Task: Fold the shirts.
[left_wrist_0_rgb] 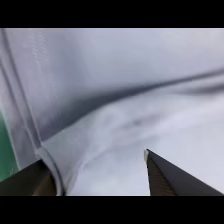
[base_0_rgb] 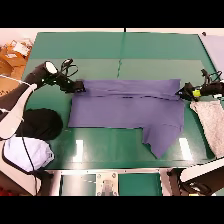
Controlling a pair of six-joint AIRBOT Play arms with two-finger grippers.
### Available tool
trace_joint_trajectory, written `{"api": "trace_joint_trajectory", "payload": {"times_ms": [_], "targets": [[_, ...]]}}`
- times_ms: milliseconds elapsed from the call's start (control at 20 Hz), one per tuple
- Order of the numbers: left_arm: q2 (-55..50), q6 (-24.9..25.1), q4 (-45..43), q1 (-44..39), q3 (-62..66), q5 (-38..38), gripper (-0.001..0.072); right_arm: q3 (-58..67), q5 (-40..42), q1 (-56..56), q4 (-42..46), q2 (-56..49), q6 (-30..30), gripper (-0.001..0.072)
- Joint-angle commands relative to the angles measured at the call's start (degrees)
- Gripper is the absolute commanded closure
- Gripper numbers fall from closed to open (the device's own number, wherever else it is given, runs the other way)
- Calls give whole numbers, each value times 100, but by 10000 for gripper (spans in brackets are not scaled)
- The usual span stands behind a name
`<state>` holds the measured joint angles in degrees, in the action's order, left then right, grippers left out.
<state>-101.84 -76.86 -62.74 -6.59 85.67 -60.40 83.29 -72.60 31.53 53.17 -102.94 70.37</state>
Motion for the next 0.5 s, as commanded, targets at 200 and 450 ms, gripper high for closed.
{"api": "trace_joint_trajectory", "payload": {"times_ms": [200, 450], "targets": [[260, -608, -1475, 4, 778, -2343, 625, 155, -1523, 796, 501, 470, 621, 691], [890, -717, -1360, -2, 223, -2804, 689, -1550, -776, 1145, 1923, 2332, 1296, 692]]}}
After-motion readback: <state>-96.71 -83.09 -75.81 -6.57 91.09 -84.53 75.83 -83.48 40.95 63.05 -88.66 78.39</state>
